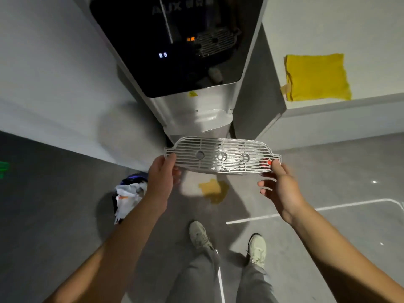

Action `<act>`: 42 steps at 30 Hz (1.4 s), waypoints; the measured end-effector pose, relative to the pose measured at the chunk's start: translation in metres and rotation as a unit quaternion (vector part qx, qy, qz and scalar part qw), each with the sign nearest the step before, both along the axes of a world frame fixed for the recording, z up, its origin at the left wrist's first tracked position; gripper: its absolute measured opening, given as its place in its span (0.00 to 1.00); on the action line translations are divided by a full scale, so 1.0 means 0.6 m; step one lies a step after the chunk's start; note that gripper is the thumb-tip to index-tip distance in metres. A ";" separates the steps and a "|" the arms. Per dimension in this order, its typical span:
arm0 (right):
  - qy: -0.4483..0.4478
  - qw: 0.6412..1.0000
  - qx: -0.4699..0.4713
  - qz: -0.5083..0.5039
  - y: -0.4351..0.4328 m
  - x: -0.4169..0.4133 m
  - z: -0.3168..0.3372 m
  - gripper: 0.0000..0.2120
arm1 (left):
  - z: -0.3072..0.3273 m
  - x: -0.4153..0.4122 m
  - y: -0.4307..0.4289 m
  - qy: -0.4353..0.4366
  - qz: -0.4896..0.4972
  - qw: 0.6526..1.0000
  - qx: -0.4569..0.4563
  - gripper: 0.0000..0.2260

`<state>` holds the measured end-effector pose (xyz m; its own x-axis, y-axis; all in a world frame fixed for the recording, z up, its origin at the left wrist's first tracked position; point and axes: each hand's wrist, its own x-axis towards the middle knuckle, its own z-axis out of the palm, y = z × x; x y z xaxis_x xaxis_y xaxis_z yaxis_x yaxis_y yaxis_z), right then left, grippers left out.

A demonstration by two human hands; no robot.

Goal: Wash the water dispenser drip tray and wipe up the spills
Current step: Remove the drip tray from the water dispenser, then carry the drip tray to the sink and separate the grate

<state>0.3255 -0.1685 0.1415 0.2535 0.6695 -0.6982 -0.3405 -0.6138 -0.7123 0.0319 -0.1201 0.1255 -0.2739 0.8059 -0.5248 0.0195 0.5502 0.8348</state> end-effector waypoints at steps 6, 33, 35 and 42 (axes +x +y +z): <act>0.009 1.000 0.005 -0.018 -0.130 0.099 0.101 0.14 | 0.114 0.086 -0.097 0.008 -0.035 0.999 -0.011 0.09; -0.053 0.974 0.018 -0.220 -0.358 0.789 0.258 0.14 | 0.252 0.862 -0.141 -0.092 -0.239 0.967 0.019 0.10; -0.059 0.968 0.012 -0.244 -0.344 0.839 0.263 0.14 | 0.253 0.928 -0.110 -0.086 -0.251 0.964 0.019 0.10; -0.093 0.949 0.035 -0.300 -0.281 1.015 0.292 0.16 | 0.294 1.146 -0.018 -0.105 -0.328 0.938 0.027 0.09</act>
